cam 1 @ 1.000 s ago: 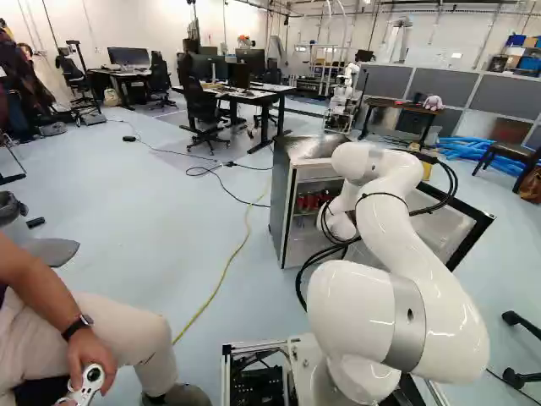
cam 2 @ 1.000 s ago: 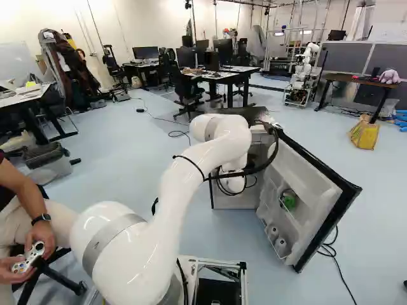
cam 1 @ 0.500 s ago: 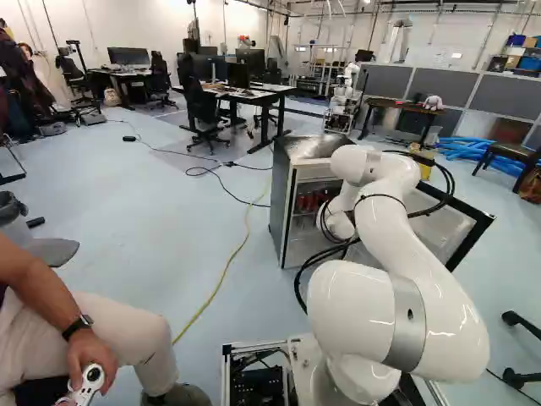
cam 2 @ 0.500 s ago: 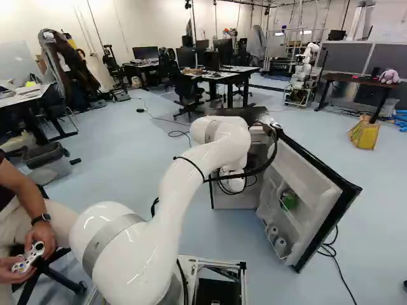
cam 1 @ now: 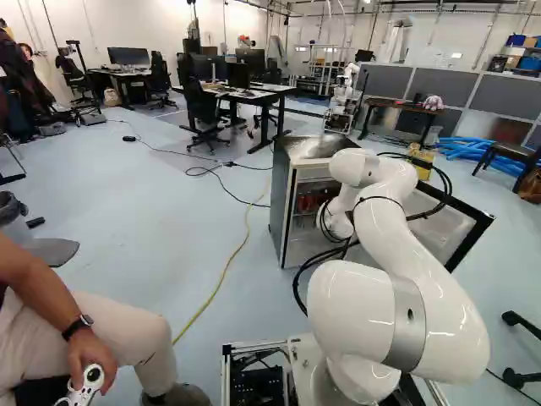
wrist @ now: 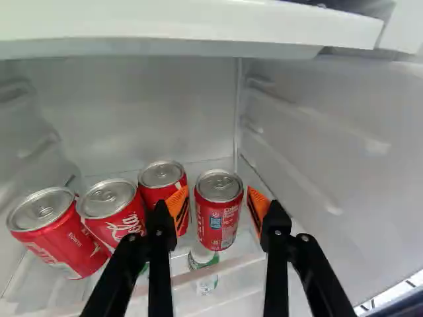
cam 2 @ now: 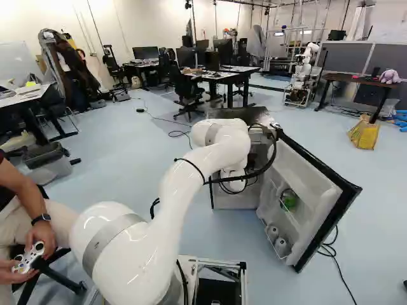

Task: Grab a drink from the fridge

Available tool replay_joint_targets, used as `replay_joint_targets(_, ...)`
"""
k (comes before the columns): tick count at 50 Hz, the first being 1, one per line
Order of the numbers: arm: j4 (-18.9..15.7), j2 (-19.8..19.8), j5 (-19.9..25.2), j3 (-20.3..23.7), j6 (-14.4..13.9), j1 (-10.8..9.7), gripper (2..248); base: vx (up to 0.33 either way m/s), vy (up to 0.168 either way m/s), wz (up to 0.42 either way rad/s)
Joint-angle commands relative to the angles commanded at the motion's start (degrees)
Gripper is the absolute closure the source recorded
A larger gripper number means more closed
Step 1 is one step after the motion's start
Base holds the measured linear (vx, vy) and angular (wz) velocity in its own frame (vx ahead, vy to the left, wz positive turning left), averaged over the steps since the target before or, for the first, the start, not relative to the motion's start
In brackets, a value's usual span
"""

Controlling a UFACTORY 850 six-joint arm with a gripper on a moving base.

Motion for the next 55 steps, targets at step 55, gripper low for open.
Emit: replay_joint_targets(55, 0.0, 0.3, 0.0, -0.7, 0.0, 0.2, 159, 0.000, 0.000, 0.000)
